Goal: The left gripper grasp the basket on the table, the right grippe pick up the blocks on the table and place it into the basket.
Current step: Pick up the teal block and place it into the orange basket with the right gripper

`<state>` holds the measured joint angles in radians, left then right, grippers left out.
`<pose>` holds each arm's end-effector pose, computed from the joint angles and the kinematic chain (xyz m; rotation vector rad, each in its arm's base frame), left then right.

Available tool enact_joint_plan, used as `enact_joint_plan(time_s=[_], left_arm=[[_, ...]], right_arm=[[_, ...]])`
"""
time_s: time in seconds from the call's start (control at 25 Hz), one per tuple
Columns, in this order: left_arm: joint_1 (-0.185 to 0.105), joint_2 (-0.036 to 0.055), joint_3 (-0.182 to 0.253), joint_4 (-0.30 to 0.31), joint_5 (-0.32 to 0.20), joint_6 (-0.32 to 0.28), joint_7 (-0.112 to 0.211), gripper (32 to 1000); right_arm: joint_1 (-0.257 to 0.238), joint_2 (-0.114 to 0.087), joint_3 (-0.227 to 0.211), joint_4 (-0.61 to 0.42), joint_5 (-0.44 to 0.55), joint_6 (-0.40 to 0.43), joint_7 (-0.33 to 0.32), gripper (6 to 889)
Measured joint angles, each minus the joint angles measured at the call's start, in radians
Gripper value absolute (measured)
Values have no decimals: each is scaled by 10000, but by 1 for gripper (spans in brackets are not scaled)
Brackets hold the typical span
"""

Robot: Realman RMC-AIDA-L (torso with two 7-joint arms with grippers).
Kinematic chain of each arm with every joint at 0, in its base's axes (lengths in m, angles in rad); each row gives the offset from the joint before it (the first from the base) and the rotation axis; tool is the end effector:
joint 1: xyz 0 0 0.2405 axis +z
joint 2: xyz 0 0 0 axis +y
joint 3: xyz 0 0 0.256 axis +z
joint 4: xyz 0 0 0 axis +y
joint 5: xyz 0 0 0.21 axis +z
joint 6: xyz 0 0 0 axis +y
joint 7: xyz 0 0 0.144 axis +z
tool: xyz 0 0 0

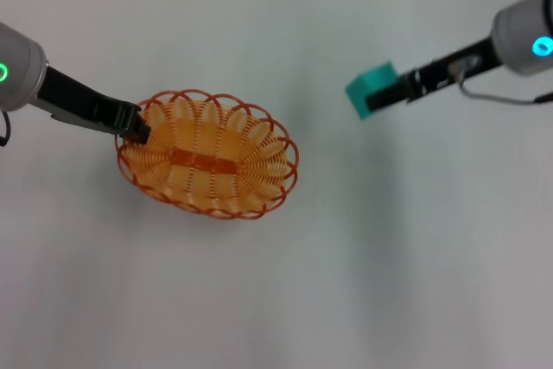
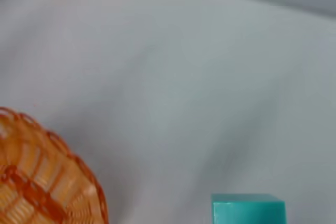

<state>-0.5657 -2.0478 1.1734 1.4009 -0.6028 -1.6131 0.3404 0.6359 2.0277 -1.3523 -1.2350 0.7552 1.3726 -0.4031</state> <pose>-0.1971 0.3602 0.0489 -2.3208 -1.3792 0.2180 0.1695 0.3832 0.0025 -2.4811 1.2030 -0.1220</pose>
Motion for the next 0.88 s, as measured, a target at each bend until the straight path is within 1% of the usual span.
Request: enact_joint_plan(time_s=[0.12,0.2,0.28,0.4,0.52,0.64,0.8,0.88], left_arm=[[0,0,1,-4,0,7,1,78],[-4,-1,1,-50,-2,12,1,78],[-34,0,0,-155,-10,38,12,78],[-73,-1,0,-247,-25,60,54,78],[-106,-1,2,-259,-32,69,64,77],[-137,-1,1,-268,-32,71,64,77],[-156,-1,1,-268,-32,72,64,77],[-169,-1,1,-267,-37,71,64,77]], right_arm=[[-212,40,324,-1229,-197,404,11,532],[-257,78,404,-1979,-299,652,21,532],[-262,91,379,-2566,-350,884,26,532],[-211,93,243,-3137,-354,1136,6,532],[-113,95,-184,-3569,-345,1336,-75,532],[72,96,-887,-3767,-261,1435,-142,532],[372,99,-1764,-3785,-204,1454,-275,533],[521,146,-2117,-3723,-202,1456,-370,533]])
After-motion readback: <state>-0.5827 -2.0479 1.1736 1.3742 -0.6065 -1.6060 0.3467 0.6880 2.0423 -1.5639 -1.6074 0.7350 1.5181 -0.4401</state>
